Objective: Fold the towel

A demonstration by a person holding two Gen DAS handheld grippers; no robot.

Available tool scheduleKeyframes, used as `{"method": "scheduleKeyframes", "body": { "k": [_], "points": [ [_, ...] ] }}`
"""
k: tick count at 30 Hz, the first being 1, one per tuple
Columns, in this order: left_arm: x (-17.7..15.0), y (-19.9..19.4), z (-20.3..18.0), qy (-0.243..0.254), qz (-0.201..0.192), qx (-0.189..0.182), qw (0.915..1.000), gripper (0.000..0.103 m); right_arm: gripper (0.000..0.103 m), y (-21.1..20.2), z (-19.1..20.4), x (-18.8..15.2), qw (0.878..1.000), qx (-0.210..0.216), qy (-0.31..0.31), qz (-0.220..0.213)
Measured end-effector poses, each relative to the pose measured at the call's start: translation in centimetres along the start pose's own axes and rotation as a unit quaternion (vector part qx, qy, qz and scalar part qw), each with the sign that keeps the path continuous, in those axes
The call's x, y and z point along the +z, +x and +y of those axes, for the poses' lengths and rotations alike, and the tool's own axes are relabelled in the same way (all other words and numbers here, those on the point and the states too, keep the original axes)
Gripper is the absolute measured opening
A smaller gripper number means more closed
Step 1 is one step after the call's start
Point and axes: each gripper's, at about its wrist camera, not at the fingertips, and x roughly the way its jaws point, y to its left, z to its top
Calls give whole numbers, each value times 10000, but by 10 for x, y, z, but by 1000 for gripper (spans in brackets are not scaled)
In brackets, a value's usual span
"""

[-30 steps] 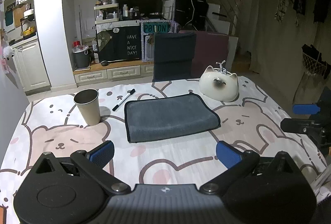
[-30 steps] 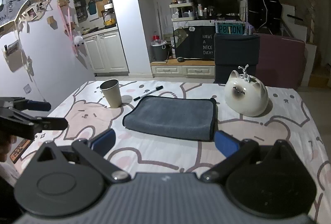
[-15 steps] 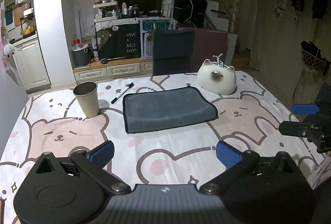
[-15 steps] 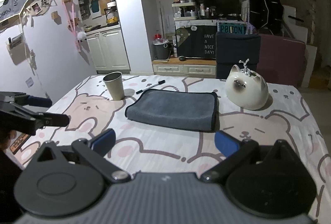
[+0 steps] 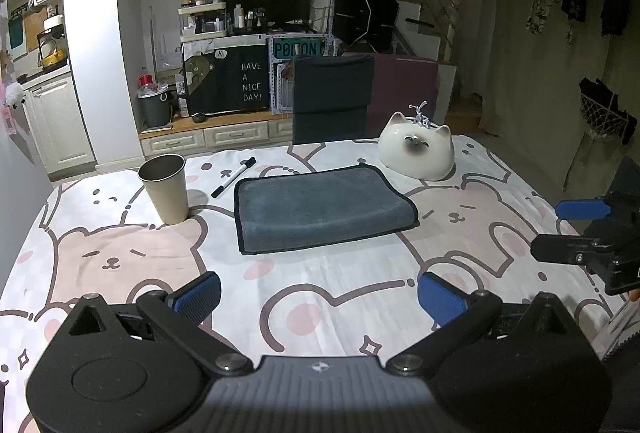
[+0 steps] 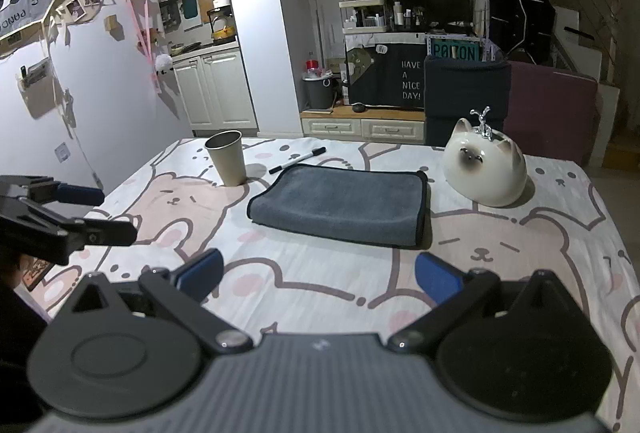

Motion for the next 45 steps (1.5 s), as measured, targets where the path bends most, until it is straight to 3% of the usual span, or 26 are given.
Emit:
{"method": "scheduleKeyframes", "body": {
  "k": [45],
  "points": [
    [-1, 0, 1, -4, 13, 31, 10000, 103, 103, 1, 0, -2, 10000, 18, 65, 0]
  ]
}}
